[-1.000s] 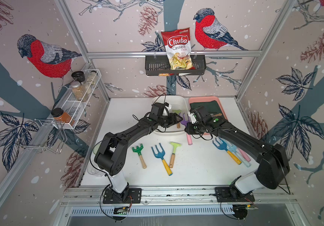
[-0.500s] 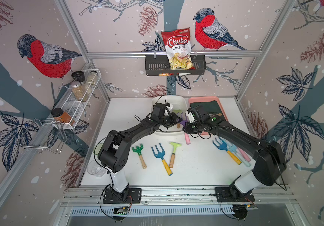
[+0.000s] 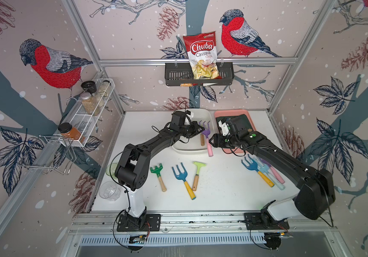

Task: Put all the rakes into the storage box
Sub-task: Pick up the rake at the center of the board, then place the rake in the storage box.

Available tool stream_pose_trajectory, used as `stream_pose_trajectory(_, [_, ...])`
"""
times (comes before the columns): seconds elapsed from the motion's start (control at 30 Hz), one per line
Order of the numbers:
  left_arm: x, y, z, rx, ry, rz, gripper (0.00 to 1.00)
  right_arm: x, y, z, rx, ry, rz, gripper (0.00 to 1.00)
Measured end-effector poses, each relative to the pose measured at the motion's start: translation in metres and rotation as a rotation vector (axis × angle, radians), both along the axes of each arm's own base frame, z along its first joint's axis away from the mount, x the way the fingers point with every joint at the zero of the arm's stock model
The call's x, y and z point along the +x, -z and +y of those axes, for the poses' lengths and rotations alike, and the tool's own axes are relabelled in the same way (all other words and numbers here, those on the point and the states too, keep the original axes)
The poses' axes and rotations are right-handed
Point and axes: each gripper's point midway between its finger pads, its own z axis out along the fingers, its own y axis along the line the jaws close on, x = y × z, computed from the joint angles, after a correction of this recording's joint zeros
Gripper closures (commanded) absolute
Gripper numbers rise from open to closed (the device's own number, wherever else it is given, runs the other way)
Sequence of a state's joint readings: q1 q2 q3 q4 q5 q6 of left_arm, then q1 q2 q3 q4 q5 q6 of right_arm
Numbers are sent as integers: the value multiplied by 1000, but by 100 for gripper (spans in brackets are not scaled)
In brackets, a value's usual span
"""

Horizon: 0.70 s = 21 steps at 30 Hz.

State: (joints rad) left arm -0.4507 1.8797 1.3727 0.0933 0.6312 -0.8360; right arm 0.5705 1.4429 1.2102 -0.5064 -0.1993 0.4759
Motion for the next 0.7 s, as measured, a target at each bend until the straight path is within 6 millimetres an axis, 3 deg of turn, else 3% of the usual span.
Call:
stream_pose_trajectory(0.33, [82, 13, 51, 73, -45, -21, 94, 1, -10, -56, 46, 118, -20, 34])
stream_pose_trajectory(0.5, [104, 40, 59, 121, -29, 10, 94, 8, -7, -75, 53, 162, -10, 35])
stream_pose_trajectory(0.7, [118, 77, 56, 165, 5, 63, 94, 14, -5, -82, 47, 161, -3, 35])
